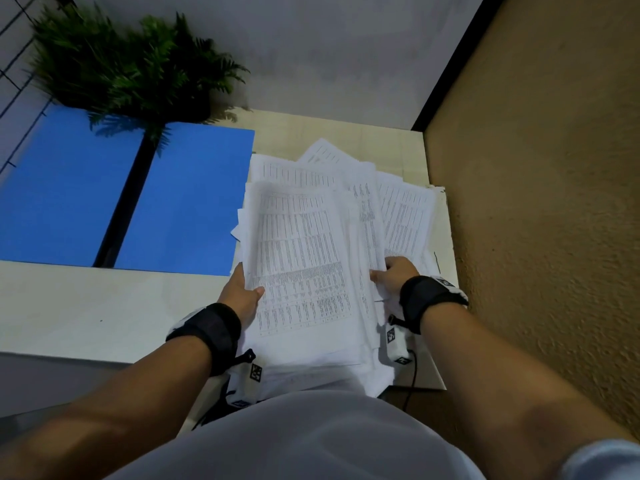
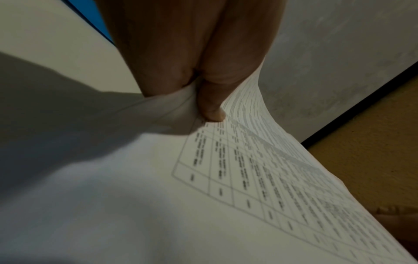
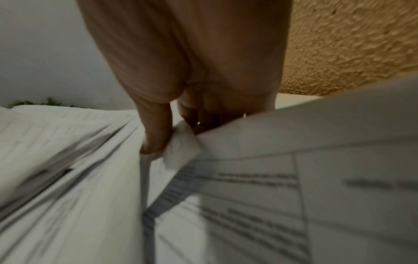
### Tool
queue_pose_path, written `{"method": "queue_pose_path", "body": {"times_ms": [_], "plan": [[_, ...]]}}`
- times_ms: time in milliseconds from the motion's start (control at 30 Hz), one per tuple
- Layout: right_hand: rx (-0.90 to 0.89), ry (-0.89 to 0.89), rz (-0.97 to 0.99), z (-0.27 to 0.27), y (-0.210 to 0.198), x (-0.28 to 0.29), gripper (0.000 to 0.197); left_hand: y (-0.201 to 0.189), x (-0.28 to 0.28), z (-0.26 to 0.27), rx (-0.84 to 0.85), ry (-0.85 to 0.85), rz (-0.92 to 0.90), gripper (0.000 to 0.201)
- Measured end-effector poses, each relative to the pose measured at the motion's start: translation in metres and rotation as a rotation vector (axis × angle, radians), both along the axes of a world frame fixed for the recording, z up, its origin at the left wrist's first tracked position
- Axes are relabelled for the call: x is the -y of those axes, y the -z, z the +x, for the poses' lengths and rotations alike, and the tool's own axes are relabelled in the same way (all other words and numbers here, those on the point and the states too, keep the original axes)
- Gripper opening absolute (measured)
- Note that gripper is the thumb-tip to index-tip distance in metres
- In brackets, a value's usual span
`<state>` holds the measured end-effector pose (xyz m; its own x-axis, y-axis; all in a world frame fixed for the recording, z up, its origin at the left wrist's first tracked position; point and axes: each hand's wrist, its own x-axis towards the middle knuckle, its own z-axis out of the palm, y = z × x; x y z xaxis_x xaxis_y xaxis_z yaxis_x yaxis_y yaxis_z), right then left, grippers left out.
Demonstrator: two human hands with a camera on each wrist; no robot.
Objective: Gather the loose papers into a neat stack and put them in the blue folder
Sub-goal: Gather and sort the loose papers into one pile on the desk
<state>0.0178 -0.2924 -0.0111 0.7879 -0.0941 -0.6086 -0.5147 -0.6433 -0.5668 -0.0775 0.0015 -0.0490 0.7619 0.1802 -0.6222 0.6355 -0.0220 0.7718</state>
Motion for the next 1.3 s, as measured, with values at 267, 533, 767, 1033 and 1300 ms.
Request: {"method": "queue_pose_path", "body": {"times_ms": [267,533,767,1033,1300], "plan": [[-0.004,0.0,0.155,-0.019,-0.031,0.013,0.044,0.009,-0.003,0.003,0.01,0.005,-0.016,0.062],[0.625,0.353,0.122,-0.011,-0.132,0.044,0.044,0.004,-0.001,0.007,0.003,-0.012,-0.048,0.064],[0.79,0.538,0.469,-0.005,-0.174,0.028,0.053,-0.003,0.003,0.014,-0.039,0.019,-0.032,0.06],[0.382,0.469,0.404,-0.033,-0.052,-0.042,0.046,-0.014,0.007,0.016,-0.124,0.002,-0.162,0.109],[0.138,0.205,0.142,-0.037,-0.017,-0.028,0.003,-0.006,0.004,0.017,-0.076,0.087,0.028,0.049]]}}
